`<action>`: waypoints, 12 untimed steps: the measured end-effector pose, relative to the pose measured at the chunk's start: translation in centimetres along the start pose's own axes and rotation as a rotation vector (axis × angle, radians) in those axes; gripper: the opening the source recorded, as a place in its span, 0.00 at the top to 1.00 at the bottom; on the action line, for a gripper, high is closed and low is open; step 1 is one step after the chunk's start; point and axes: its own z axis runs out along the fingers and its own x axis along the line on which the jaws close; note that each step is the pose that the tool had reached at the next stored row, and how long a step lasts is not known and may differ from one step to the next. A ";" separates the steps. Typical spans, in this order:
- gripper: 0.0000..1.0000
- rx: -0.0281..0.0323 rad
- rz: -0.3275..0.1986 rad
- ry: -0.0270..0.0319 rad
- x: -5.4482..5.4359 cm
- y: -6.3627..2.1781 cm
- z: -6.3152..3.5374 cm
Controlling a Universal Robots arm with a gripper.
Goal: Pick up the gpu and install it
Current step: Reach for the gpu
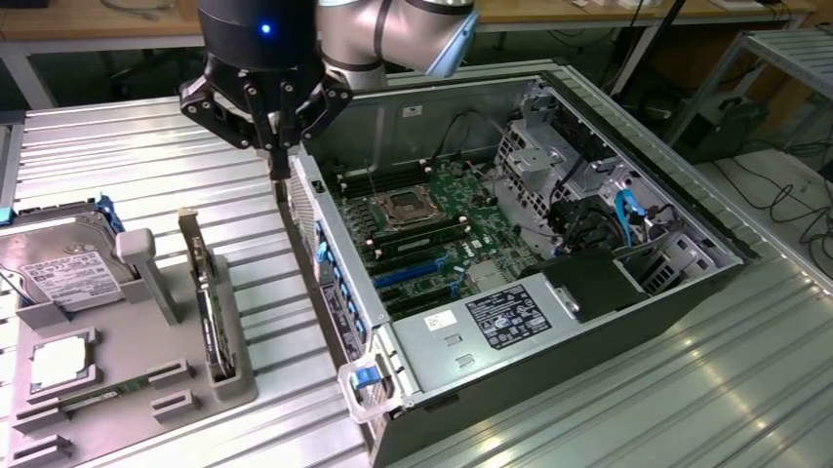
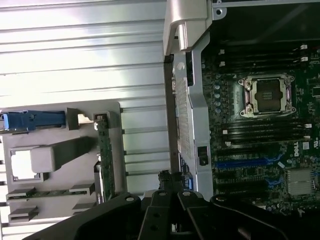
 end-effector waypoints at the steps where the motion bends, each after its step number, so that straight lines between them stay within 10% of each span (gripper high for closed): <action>1: 0.89 0.0000 0.000 -0.0001 0.1 -0.03 0.00; 12: 0.89 0.0000 0.000 -0.0001 1.5 -0.39 0.03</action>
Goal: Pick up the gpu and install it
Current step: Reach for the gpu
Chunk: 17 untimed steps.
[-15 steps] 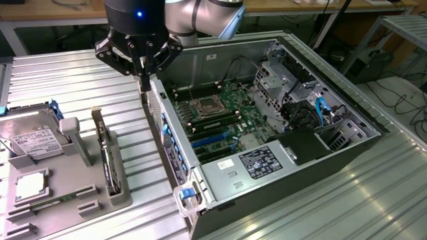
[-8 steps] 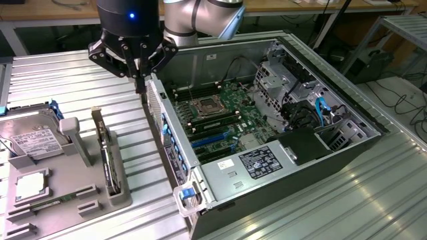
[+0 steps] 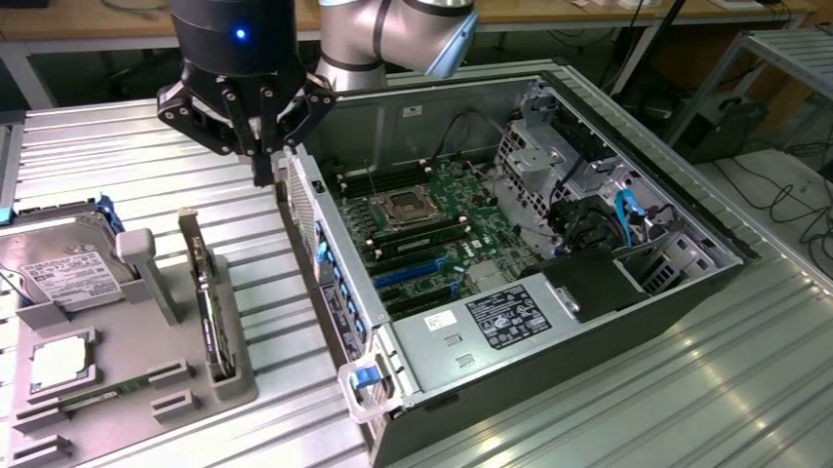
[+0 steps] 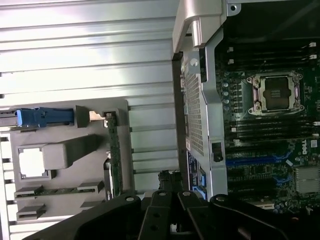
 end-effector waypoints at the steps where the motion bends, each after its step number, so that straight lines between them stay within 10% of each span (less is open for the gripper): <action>1: 0.89 -0.0001 0.000 0.0000 0.1 -0.03 0.00; 17: 0.89 -0.0001 0.000 -0.0001 2.0 -0.64 0.02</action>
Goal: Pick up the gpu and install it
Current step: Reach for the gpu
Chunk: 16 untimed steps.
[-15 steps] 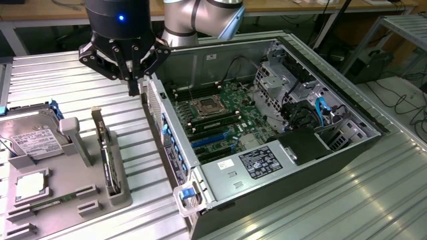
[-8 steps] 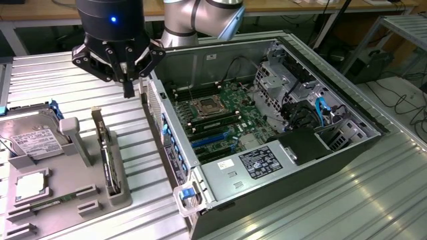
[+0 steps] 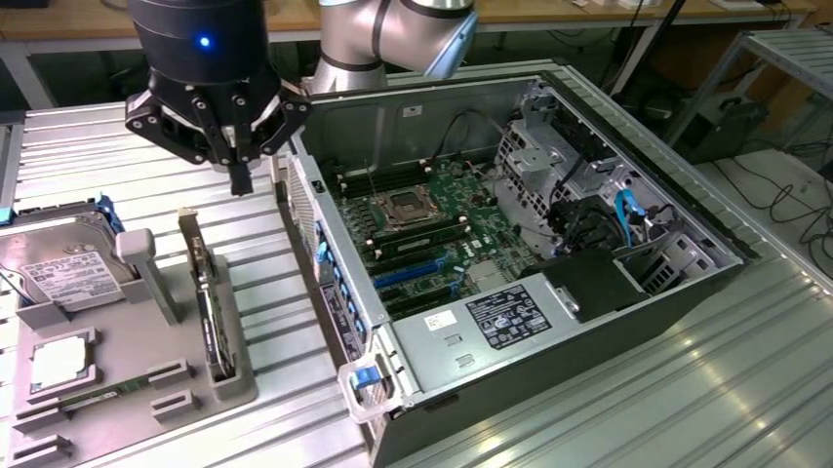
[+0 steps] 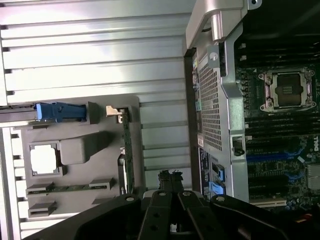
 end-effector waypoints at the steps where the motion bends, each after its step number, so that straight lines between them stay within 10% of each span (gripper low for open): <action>1: 0.89 0.0000 0.000 0.0001 0.1 -0.05 0.00; 16: 0.89 0.0000 0.000 0.0001 1.9 -1.01 0.05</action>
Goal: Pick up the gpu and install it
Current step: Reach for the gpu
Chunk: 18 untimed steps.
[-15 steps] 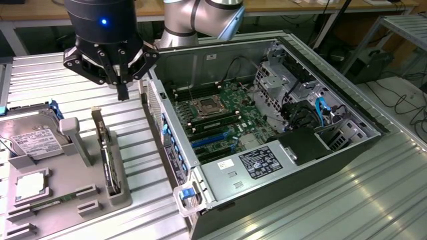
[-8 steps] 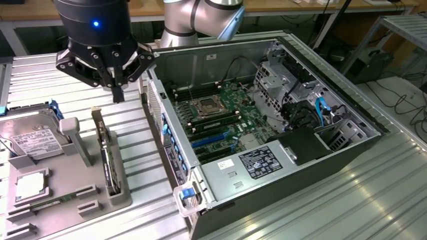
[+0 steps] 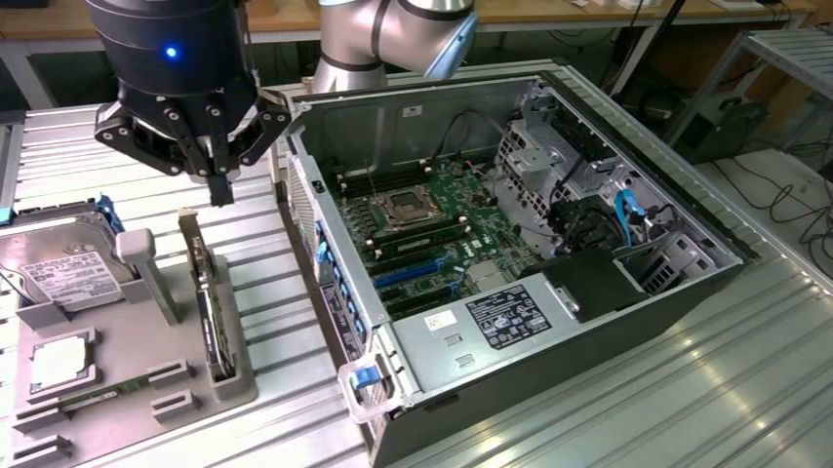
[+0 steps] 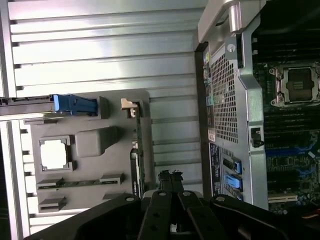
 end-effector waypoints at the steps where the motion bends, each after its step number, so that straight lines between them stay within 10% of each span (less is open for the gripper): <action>1: 0.89 0.0000 0.000 0.0000 0.1 -0.11 0.00; 18: 0.89 0.0000 -0.001 0.0000 2.6 -0.95 0.10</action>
